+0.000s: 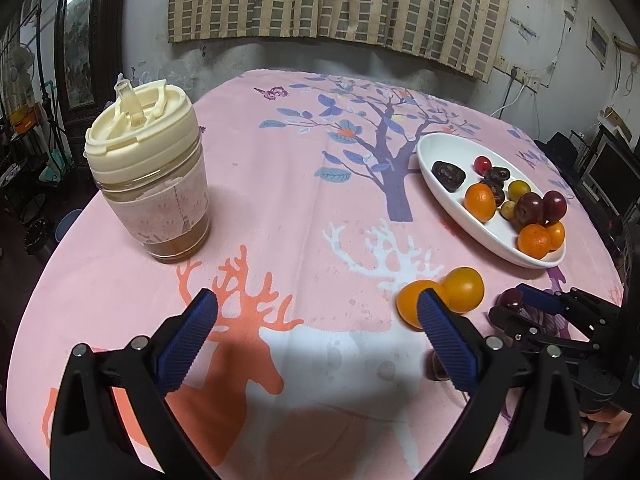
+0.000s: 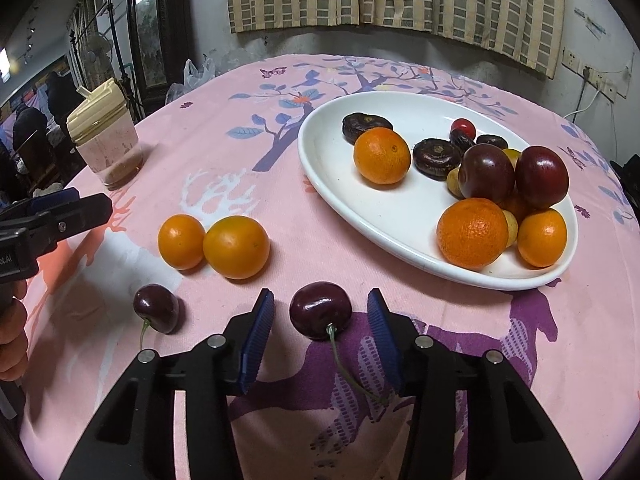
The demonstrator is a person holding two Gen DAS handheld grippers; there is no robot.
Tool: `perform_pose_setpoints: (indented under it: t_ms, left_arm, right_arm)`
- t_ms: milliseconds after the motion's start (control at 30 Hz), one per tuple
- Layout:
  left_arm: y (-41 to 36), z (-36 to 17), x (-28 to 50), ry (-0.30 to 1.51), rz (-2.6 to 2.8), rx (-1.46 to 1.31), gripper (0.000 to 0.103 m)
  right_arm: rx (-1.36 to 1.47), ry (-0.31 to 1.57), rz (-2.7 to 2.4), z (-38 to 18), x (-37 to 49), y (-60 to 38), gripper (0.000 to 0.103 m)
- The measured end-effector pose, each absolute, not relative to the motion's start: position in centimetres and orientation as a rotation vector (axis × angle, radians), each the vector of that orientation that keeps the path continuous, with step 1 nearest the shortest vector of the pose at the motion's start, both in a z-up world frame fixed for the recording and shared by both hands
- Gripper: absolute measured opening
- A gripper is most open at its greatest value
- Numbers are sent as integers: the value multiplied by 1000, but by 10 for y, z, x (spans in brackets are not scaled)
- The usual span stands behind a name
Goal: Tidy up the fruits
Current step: 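Grasp a dark cherry by its body with the left tool while the right grasps another cherry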
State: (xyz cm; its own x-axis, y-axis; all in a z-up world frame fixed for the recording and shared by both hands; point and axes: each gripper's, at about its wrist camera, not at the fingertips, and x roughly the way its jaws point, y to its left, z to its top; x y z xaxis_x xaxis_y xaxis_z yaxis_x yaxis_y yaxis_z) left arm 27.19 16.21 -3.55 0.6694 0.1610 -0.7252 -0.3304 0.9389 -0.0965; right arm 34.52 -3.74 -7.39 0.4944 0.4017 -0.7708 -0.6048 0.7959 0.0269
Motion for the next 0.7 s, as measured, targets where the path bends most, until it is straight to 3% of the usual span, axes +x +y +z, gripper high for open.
perform_pose_setpoints:
  t_ms: [100, 233, 700]
  left_arm:
    - [163, -37, 271, 794, 283, -227, 98]
    - [165, -39, 269, 797, 286, -231, 98]
    - [141, -45, 271, 829, 47, -219, 97]
  right_arm:
    - [-264, 863, 616, -75, 346, -37, 47]
    - [-261, 872, 616, -76, 348, -39, 31]
    - [-135, 783, 603, -42, 346, -64, 31]
